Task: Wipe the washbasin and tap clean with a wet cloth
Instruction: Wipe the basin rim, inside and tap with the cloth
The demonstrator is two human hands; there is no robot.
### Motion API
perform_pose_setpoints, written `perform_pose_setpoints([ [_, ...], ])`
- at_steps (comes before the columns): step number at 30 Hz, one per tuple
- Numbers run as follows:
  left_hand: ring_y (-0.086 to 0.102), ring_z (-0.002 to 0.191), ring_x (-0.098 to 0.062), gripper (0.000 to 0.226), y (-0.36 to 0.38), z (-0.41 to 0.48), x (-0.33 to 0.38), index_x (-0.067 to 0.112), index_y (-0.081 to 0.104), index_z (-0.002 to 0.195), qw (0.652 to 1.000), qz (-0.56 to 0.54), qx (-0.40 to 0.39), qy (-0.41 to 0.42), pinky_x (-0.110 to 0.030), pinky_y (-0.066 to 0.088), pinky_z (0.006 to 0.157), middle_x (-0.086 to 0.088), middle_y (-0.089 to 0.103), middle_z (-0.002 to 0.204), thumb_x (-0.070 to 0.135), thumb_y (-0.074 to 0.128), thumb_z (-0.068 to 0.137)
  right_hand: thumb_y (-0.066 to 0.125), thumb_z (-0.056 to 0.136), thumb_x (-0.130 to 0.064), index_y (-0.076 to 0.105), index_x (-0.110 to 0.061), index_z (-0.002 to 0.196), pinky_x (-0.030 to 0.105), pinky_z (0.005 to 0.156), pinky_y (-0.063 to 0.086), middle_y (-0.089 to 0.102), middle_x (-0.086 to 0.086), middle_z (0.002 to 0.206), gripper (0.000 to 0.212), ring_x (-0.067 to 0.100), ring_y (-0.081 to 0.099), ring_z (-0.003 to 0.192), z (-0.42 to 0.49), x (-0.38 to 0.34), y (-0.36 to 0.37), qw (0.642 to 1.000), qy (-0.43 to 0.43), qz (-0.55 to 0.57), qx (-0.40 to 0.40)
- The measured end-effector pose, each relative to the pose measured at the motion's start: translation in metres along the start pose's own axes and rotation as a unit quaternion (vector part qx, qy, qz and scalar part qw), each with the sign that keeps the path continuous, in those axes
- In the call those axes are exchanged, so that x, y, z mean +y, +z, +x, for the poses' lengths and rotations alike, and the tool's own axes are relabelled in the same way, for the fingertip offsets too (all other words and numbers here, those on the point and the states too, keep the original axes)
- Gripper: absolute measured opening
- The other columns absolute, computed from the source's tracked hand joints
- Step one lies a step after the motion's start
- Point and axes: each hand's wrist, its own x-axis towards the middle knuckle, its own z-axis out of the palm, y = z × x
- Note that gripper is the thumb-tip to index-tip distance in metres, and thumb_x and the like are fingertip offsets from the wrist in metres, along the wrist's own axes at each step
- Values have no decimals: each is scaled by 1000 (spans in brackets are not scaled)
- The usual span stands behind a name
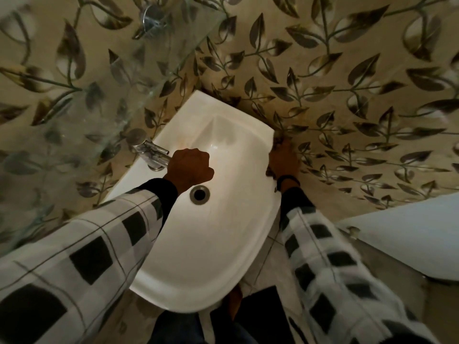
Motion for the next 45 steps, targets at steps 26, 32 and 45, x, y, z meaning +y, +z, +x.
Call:
perform_pose_setpoints([
  [26,59,73,-28,22,1,1,1,13,63,86,999,-37,15,16,-29,33,69,-5,65,82,33,55,79,28,102,7,29,16,140,58,101,37,38,39,139,39,55,41,122,37,-13,-1,989,-43,-140,-25],
  [32,42,63,-22,18,0,0,-1,22,44,72,999,-39,19,16,-30,28,67,5,38,64,34,55,76,38,103,-20,18,-15,156,45,112,34,21,10,162,57,34,35,141,48,-7,4,945,-158,-285,9],
  [45,65,81,-29,29,-5,1,1,19,62,87,999,-5,-26,-36,-32,36,69,-3,68,85,46,51,84,34,105,-22,18,-17,156,41,123,9,10,10,164,54,27,11,152,77,-1,-10,839,-349,-406,-97],
])
